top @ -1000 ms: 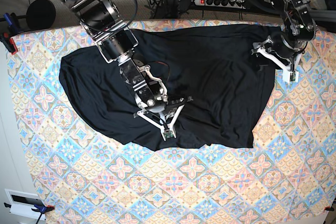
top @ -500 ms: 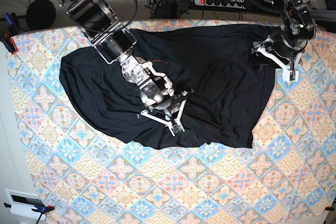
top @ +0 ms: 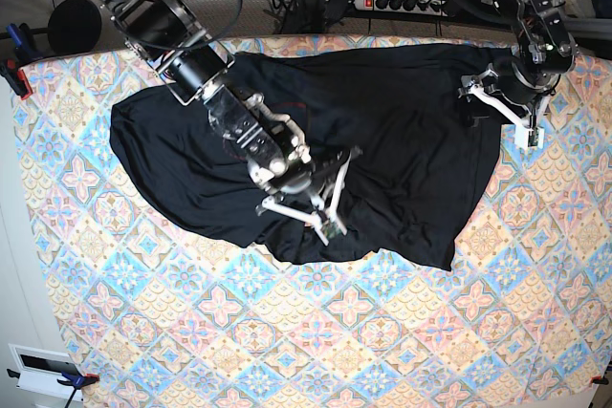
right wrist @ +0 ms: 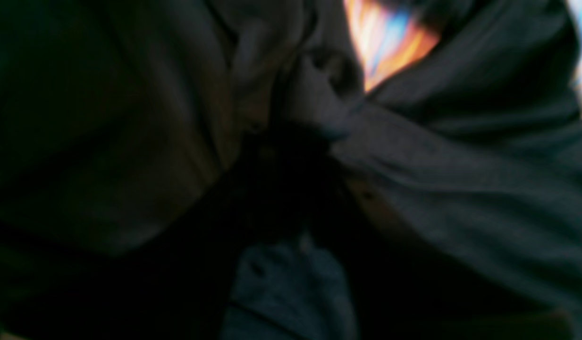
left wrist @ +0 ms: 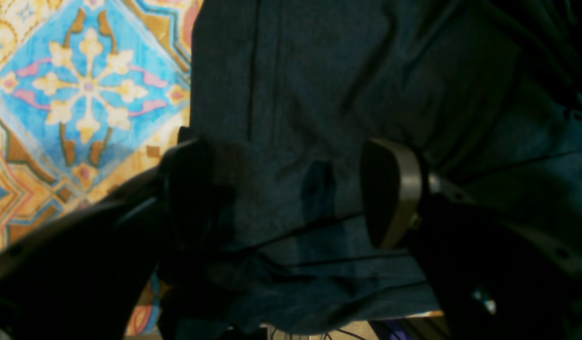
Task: Layout the t-shirt on the table in an organized manner, then fold the t-shirt properly
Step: 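Grasp the shirt hem with the right gripper and drag it toward the collar, then lift the gathered hem fabric with the right gripper and pull it outward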
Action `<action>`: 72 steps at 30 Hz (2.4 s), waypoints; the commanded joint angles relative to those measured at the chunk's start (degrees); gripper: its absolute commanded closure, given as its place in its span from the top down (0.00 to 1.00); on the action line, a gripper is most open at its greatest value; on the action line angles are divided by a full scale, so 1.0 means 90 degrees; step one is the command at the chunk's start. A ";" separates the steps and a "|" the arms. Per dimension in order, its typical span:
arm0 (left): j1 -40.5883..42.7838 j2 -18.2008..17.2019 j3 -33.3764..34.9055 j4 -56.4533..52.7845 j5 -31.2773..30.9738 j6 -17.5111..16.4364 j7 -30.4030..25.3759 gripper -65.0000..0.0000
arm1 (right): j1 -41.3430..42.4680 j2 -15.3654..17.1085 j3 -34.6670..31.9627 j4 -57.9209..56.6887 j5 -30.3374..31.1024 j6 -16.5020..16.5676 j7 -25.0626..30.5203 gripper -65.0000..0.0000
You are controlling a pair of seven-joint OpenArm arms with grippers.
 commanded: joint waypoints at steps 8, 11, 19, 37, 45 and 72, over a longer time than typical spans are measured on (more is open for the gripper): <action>-0.0030 -0.0075 -0.0024 0.0098 -0.0066 0.0000 -0.0103 0.69 | 0.0200 -0.0038 0.0356 0.0255 -0.0073 -0.0037 0.0038 0.45; -0.0030 -0.0075 -0.0024 0.0098 -0.0066 0.0000 -0.0093 0.69 | 0.0200 -0.0038 0.0356 0.0226 -0.0073 -0.0037 0.0038 0.48; -0.0030 -0.0075 -0.0024 0.0098 -0.0066 0.0000 -0.0093 0.69 | 0.0562 -0.0224 0.0366 0.0041 -0.0073 -0.0037 0.0321 0.48; 0.0058 -0.0075 -0.0024 0.0107 -0.0066 0.0000 -0.0103 0.69 | 0.1460 -0.0810 0.0806 -0.3505 -0.0073 0.0549 0.2812 0.01; 0.0049 -0.0075 -0.0024 0.0107 -0.0057 0.0000 -0.0103 0.69 | 0.1421 -0.1152 0.0796 -0.3525 -0.0082 0.0637 0.2822 0.01; 0.0156 -0.0056 -0.0044 0.0117 -0.0066 0.0000 -0.0112 0.69 | 0.1285 -0.1347 -0.0718 -0.5498 -0.0073 0.0764 0.3945 0.01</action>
